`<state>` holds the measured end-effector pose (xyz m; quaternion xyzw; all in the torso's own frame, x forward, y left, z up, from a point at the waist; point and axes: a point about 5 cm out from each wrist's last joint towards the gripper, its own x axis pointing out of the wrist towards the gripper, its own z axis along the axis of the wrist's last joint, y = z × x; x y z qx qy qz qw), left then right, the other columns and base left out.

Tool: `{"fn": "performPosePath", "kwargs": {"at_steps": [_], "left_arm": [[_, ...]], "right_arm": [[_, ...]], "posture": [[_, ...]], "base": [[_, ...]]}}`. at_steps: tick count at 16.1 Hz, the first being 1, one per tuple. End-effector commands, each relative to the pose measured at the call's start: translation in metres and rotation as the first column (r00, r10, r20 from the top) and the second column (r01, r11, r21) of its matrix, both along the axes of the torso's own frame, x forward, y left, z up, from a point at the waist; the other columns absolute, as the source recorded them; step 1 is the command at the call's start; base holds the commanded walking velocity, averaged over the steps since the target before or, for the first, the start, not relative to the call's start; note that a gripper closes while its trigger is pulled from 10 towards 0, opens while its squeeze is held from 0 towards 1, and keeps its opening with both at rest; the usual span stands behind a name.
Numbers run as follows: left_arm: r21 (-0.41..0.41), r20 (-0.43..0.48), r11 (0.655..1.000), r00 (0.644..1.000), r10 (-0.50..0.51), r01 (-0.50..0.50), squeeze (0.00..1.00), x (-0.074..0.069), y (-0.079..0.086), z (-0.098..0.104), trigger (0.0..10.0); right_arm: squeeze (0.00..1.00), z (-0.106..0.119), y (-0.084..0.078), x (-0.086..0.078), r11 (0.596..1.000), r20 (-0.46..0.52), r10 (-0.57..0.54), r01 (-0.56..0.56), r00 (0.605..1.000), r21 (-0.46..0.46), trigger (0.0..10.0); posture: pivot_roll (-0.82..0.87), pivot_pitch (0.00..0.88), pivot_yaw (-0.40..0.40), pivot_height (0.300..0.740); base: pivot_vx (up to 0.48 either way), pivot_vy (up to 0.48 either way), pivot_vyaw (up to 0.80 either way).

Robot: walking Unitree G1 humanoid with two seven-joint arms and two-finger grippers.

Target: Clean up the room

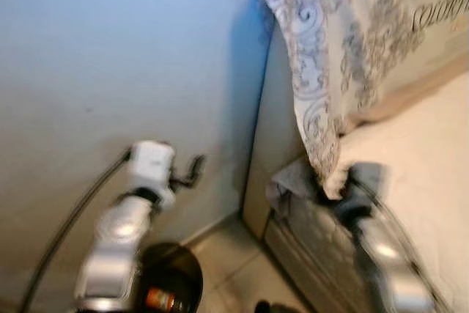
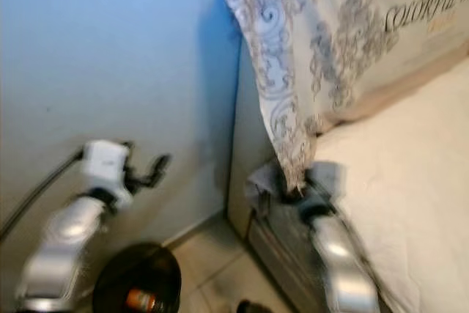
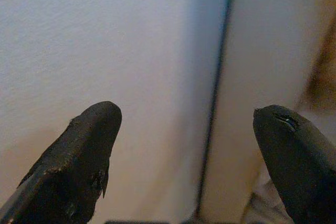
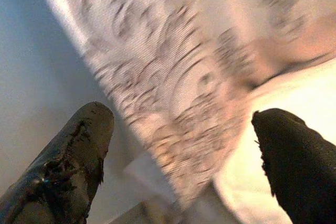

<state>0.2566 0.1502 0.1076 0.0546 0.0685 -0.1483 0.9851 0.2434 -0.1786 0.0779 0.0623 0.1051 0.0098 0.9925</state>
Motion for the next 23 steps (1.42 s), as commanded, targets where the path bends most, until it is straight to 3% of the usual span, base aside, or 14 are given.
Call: {"fn": "performPosePath", "kwargs": {"at_steps": [1,17,23], "left_arm": [[0.033,0.005,0.999,1.0,0.029,-0.029,0.0,-0.001,0.009,-0.001,10.0],[0.026,0.045,0.999,0.998,0.032,-0.033,0.0,0.008,0.008,0.005,10.0],[-0.064,0.076,0.994,0.993,0.093,-0.088,0.0,0.01,0.011,0.011,10.0]], "right_arm": [[0.0,0.003,0.007,0.002,0.999,0.013,0.018,-0.019,1.0,0.03,10.0],[0.0,0.006,0.007,0.009,1.0,0.029,-0.014,0.014,0.999,0.013,10.0],[0.0,0.01,0.008,0.013,1.0,0.038,0.002,-0.002,0.999,-0.025,10.0]], "posture": [[0.19,0.0,-0.015,0.74],[0.17,0.0,0.026,0.74],[0.17,0.0,0.01,0.74]], "base": [[0.0,0.0,-0.78],[0.0,-0.313,-0.77],[0.0,0.0,0.0]]}}
